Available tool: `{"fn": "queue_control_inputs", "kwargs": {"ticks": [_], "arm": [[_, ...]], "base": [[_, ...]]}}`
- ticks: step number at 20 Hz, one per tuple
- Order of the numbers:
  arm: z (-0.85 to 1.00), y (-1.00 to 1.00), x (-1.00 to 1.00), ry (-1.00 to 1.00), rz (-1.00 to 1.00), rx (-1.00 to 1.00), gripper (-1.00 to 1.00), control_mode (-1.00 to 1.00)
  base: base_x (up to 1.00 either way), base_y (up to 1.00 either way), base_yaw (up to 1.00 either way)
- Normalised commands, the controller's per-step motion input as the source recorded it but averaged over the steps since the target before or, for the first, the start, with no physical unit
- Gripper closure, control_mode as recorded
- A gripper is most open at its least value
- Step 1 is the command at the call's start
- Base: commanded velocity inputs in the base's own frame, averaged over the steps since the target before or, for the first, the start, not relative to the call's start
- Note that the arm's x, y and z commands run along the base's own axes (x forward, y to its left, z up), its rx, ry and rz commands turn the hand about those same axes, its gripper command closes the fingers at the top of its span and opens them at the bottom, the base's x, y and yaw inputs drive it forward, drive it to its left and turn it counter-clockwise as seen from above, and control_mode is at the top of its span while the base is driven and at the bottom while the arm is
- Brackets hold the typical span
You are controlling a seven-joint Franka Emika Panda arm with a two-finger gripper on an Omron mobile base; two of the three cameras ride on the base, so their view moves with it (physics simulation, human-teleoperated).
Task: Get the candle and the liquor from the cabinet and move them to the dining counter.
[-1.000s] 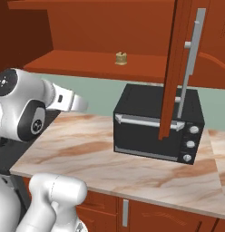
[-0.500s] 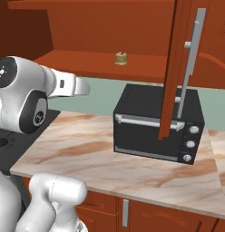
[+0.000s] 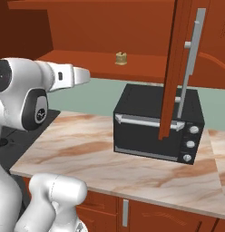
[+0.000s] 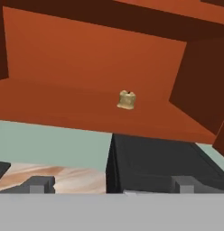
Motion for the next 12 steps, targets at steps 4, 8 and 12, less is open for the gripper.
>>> {"fn": "queue_control_inputs", "kwargs": {"ticks": [4,8,12], "arm": [[0.33,-0.06,0.26,0.12,0.0,0.0,-1.0,-1.0],[0.29,-0.08,0.29,0.11,0.0,0.02,-1.0,-1.0],[0.19,-0.12,0.32,0.03,0.0,0.01,-1.0,-1.0]], "base": [[0.0,0.0,0.0],[0.0,0.0,0.0],[0.0,0.0,0.0]]}}
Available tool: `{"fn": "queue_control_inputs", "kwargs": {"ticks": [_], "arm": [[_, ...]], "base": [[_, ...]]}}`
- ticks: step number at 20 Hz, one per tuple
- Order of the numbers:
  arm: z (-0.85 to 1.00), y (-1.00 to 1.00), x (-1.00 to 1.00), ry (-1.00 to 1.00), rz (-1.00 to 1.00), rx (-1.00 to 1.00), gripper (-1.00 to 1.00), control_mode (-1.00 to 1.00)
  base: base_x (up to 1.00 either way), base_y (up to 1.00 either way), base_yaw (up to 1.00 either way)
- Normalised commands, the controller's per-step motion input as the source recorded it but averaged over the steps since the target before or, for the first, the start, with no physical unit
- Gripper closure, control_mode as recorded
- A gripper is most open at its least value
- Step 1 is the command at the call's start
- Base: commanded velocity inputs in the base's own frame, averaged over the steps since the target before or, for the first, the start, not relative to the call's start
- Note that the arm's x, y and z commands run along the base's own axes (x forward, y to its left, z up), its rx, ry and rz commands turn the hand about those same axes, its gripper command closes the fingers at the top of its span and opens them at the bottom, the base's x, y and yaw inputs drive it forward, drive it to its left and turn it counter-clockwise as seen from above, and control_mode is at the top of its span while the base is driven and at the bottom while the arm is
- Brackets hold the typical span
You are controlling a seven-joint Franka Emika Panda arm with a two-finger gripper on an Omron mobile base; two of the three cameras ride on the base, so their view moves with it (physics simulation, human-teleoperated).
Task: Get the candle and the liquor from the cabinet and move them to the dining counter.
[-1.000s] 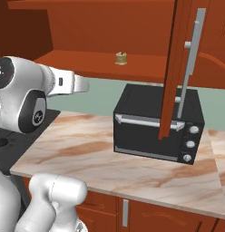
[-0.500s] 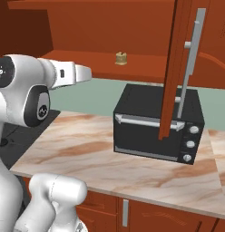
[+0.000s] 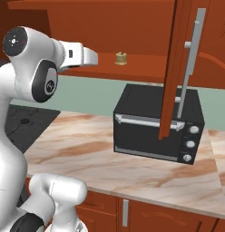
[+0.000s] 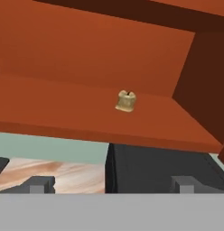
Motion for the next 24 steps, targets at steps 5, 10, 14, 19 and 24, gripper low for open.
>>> {"fn": "queue_control_inputs", "kwargs": {"ticks": [5,10,14,19,24], "arm": [[0.0,-0.2,0.26,0.0,-0.01,0.0,-1.0,-1.0],[-0.16,-0.26,0.25,0.0,-0.05,0.02,-1.0,-1.0],[-0.15,-0.23,0.38,0.04,-0.11,0.1,-1.0,-1.0],[-0.09,-0.19,0.48,0.04,-0.05,0.08,-1.0,-1.0],[-0.03,-0.03,0.58,0.0,0.0,0.03,-1.0,-1.0]], "base": [[0.0,0.0,0.0],[0.0,0.0,0.0],[0.0,0.0,0.0],[0.0,0.0,0.0],[0.0,0.0,0.0]]}}
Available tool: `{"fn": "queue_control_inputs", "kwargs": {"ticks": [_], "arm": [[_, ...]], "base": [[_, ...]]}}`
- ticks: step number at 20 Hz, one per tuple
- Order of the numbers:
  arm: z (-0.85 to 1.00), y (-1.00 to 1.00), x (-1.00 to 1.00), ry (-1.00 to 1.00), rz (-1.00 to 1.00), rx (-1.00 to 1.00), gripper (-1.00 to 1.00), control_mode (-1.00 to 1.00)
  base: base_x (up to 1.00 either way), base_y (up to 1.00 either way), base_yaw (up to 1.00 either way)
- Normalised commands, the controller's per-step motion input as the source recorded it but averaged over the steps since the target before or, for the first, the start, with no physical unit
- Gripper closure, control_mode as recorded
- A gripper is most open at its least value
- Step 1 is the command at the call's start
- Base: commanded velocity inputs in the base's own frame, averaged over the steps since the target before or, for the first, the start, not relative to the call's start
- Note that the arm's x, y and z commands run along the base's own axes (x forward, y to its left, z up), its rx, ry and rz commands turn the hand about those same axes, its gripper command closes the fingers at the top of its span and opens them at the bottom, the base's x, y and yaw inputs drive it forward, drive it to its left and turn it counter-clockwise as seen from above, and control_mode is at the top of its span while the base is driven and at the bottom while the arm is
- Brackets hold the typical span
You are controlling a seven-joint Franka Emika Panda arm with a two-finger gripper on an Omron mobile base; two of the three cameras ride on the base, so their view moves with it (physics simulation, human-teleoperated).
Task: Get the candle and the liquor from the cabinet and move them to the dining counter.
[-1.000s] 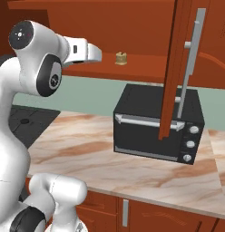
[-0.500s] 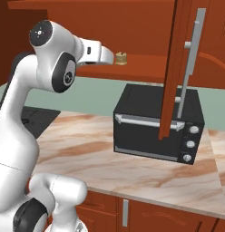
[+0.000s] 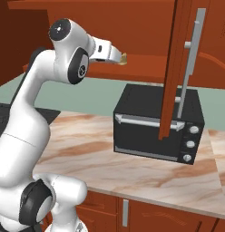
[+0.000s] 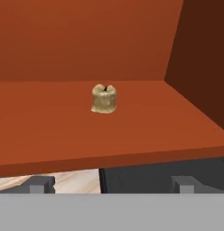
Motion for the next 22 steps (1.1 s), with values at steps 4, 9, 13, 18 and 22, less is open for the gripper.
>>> {"fn": "queue_control_inputs", "kwargs": {"ticks": [4,9,13,18,22], "arm": [[0.0,0.0,0.51,0.02,0.07,0.01,-1.0,-1.0],[-0.09,0.0,0.37,0.05,0.07,0.0,-1.0,-1.0],[-0.13,-0.03,0.36,0.06,0.01,0.0,-1.0,-1.0],[-0.17,-0.07,0.3,0.03,0.0,0.0,-1.0,-1.0],[-0.13,-0.09,0.25,0.0,0.0,0.0,-1.0,-1.0]], "base": [[0.0,0.0,0.0],[0.0,0.0,0.0],[0.0,0.0,0.0],[0.0,0.0,0.0],[0.0,0.0,0.0]]}}
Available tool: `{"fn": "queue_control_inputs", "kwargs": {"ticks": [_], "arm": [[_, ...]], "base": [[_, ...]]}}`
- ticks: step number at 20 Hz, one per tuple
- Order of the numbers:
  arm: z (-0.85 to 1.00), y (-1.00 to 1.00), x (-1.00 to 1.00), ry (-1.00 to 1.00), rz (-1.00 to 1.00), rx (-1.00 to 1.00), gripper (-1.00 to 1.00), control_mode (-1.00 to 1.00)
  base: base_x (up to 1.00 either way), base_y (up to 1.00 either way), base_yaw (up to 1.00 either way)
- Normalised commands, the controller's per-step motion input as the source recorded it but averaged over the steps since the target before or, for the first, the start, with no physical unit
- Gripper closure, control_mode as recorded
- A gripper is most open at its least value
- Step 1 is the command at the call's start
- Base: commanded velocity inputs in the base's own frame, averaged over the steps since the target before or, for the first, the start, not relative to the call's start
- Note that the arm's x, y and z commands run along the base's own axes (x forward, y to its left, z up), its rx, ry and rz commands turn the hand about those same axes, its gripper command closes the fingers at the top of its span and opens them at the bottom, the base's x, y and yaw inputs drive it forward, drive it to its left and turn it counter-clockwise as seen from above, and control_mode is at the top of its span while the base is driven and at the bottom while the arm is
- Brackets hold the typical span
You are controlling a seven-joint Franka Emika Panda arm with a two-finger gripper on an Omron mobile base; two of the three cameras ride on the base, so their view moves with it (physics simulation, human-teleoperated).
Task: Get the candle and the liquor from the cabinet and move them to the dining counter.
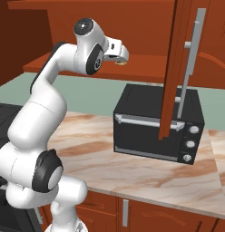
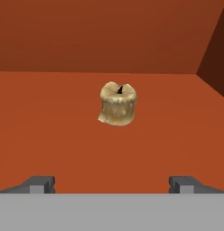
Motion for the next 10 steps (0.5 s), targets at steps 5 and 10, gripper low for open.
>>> {"fn": "queue_control_inputs", "kwargs": {"ticks": [5,10], "arm": [[-0.06,-0.13,0.24,0.0,0.0,0.0,-1.0,-1.0],[0.0,-0.18,0.31,0.06,0.0,0.0,-1.0,-1.0]], "base": [[0.0,0.0,0.0],[0.0,0.0,0.0]]}}
